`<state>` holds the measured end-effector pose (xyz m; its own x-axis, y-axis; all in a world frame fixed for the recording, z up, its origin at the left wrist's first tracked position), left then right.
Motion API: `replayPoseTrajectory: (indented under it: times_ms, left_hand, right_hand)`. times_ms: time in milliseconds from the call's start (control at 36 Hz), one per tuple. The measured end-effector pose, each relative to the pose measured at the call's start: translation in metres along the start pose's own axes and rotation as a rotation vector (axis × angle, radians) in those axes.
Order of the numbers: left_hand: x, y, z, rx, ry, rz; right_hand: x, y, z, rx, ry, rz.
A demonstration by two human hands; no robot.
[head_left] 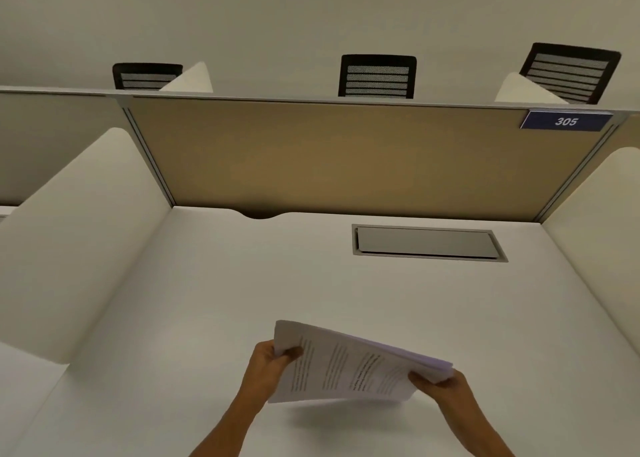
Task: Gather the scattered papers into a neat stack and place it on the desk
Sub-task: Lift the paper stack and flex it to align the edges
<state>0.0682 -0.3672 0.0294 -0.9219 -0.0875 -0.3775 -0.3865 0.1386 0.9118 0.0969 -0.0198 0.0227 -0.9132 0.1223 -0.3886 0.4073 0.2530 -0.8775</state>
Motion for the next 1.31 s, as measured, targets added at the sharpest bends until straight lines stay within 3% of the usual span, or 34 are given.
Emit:
replayPoseTrajectory:
  times_ms: [583, 778, 1306]
  left_hand:
    - [-0.004, -0.039, -0.019, -0.085, 0.018, -0.062]
    - [-0.003, -0.033, -0.019, -0.062, 0.075, 0.023]
    - [-0.003, -0.047, -0.017, -0.033, 0.068, -0.046]
  right_hand:
    - [0.009, -0.008, 0.038, -0.075, -0.049, -0.129]
    - [0.007, -0.013, 0.037, -0.071, -0.023, -0.194]
    - [0.016, 0.005, 0.038, -0.054, -0.051, -0.169]
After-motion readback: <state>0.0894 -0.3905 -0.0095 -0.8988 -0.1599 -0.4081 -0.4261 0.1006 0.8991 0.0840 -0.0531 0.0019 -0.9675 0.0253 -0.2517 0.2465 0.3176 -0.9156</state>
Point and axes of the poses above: each hand's wrist, its own x-axis towards the middle knuckle, its own z-axis out of the palm, y = z × x, the point moved 4 cm from there along x, towards the middle knuckle, and after that the axes turned 5 degrees about -x, right-handed, at the moved point
